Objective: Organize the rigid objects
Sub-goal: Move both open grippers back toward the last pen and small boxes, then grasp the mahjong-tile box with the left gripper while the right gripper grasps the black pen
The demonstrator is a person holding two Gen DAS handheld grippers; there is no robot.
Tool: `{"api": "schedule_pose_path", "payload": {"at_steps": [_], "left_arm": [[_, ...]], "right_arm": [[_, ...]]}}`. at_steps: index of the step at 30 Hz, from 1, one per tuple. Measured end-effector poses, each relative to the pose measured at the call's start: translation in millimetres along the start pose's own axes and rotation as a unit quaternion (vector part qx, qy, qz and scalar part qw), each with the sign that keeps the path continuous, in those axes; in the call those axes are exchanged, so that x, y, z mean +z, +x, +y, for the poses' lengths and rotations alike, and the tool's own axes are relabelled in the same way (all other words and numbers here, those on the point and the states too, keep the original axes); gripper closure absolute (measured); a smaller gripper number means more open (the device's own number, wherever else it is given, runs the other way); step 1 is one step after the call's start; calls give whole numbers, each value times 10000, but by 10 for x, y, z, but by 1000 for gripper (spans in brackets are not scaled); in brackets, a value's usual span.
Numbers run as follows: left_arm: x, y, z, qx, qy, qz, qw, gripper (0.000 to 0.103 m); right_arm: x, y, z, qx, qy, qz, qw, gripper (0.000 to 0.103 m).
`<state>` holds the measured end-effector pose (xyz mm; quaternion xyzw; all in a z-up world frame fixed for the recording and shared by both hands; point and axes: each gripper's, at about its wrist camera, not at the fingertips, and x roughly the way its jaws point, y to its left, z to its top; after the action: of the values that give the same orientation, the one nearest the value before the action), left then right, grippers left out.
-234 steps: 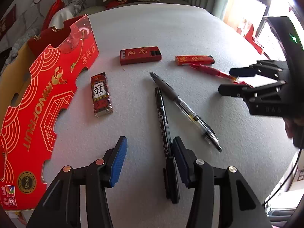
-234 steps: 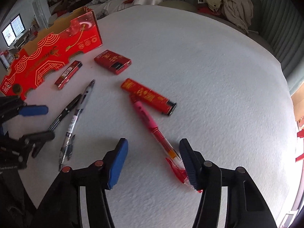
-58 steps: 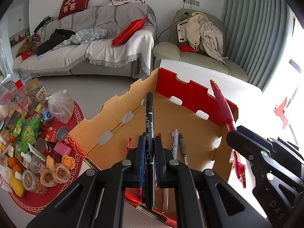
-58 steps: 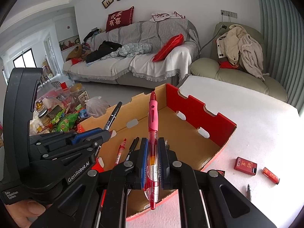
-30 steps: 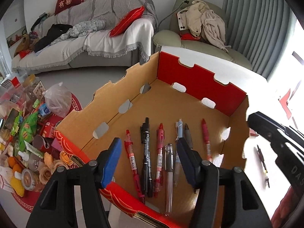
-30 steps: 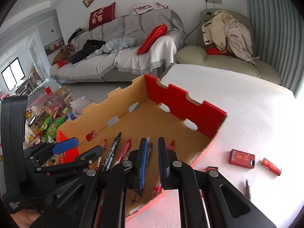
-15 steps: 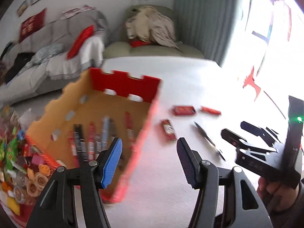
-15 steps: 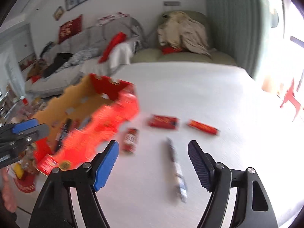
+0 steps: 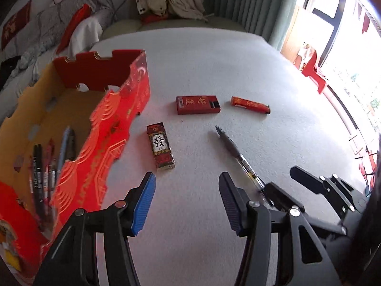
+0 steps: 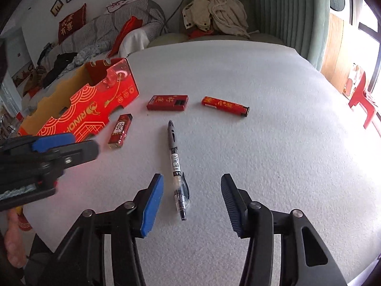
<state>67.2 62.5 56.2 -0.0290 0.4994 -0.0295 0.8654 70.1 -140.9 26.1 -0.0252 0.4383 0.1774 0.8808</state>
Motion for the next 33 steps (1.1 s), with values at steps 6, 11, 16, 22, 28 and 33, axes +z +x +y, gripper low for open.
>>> {"api": "schedule_pose_path", "payload": {"at_steps": [6,11,16,22,28,33], "left_arm": [[106,342,89,193,-351,221,9990,44],[179,538,129,285,-447,353,9980,44],[171,638,89,461,-247,257,9983,44],[51,590,140,329,-135,105,9993,51],[-79,443,272,211,-145,48,9997,79],[-83,421,275,327,-36,59,9994,78]], "right_arm": [[31,168,72,108,-175,120,9997,51],[72,322,125,194,-256,253,9992,51],[154,456,213,160,-398,298,9986,50],[87,449,330,-179,-778,228,9965,67],[-16,342,343,-132,-651,257,9975,89],[-73,299,314,-69,-564,224,9981,89]]}}
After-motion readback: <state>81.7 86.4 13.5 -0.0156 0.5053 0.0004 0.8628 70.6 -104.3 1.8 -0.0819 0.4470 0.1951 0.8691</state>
